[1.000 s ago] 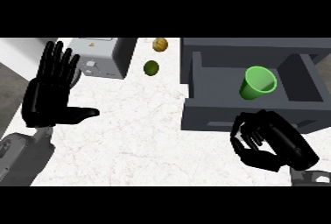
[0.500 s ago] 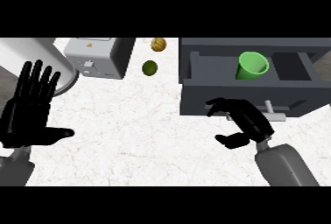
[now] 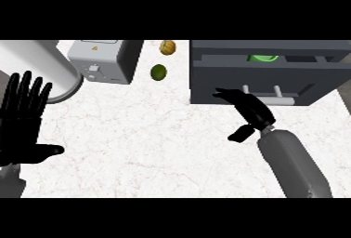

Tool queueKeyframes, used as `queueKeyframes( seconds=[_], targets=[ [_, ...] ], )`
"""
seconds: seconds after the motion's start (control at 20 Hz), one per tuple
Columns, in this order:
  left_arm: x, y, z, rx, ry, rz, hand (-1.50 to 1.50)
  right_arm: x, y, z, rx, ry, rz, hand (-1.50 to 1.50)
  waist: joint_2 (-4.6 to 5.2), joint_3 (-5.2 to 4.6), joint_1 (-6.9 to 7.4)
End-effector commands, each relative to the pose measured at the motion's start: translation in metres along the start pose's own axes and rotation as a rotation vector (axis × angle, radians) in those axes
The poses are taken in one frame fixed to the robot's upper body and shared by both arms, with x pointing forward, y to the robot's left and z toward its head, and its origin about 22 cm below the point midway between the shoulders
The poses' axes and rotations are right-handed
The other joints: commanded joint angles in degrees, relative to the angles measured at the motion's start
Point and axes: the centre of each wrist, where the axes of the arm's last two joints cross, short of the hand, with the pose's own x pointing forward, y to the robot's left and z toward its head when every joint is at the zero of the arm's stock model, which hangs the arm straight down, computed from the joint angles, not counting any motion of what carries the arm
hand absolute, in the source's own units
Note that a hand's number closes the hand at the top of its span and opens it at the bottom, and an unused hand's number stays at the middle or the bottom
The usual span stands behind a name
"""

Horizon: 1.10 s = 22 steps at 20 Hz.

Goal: Pick up the cup, place it into the drawer and close the drawer

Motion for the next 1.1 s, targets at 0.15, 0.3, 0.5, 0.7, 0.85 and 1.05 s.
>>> queueKeyframes(
  seconds=[0.15,0.3,0.5,0.7,0.85,1.05],
  targets=[
    [-0.008,0.006,0.013,-0.017,-0.003,0.013,-1.5,-0.029,-0.016,-0.027,0.01,0.007,-0.083,-1.5,0.62,0.19,1.01],
    [-0.001,0.011,0.007,-0.028,-0.017,0.019,-1.5,-0.035,-0.029,-0.034,0.029,0.031,-0.087,-1.5,0.68,0.19,1.21],
    [0.01,0.005,-0.006,-0.046,0.003,0.023,-1.5,-0.044,-0.053,-0.036,0.044,0.045,-0.079,-1.5,1.07,0.25,2.27],
    [-0.005,0.002,-0.003,-0.056,0.004,0.019,-1.5,-0.063,-0.077,-0.023,0.04,0.072,-0.077,-1.5,1.52,0.28,2.88],
    [-0.008,-0.007,-0.003,-0.064,-0.007,0.015,-1.5,-0.061,-0.108,-0.028,0.001,0.069,-0.097,-1.5,1.56,0.29,3.1],
    [0.003,0.012,-0.016,-0.076,-0.014,0.008,-1.5,-0.058,-0.104,-0.032,0.005,0.066,-0.088,-1.5,2.32,0.29,3.9]
  ],
)
